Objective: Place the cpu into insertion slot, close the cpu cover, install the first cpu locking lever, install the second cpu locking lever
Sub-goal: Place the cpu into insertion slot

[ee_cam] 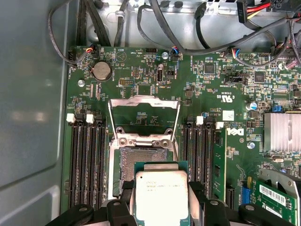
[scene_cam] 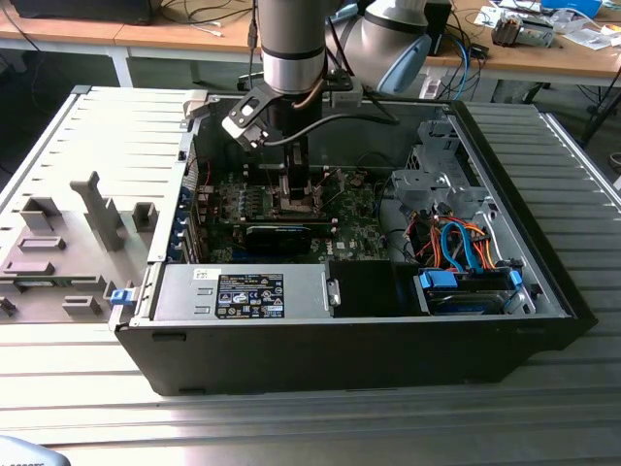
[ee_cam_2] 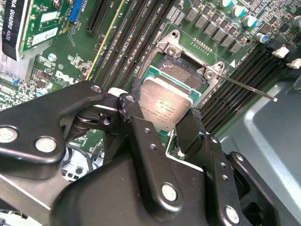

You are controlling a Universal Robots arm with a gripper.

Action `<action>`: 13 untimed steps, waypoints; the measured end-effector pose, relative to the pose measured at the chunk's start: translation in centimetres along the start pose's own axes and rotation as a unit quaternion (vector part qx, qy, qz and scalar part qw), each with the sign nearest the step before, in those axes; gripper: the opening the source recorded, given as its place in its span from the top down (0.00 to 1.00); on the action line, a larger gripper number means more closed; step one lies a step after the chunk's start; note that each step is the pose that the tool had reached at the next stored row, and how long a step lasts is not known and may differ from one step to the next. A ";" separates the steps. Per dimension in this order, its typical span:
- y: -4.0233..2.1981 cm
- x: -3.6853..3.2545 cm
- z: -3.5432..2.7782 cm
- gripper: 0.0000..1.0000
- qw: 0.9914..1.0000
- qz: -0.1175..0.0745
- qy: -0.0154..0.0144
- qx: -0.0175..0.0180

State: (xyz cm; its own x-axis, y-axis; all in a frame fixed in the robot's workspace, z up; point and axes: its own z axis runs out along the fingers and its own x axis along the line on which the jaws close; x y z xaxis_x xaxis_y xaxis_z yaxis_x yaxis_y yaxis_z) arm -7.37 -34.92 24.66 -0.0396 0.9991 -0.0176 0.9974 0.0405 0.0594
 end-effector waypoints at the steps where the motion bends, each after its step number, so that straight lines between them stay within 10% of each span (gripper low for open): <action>1: 0.00 0.00 0.00 0.45 1.000 0.000 0.000 0.000; 13: 0.00 0.59 0.30 0.45 1.000 -0.004 -0.001 0.000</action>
State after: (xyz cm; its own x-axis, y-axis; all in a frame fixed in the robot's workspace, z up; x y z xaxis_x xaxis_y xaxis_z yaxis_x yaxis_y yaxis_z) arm -7.38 -34.34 24.35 -0.0474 0.9987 -0.0194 0.9971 0.0485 0.0593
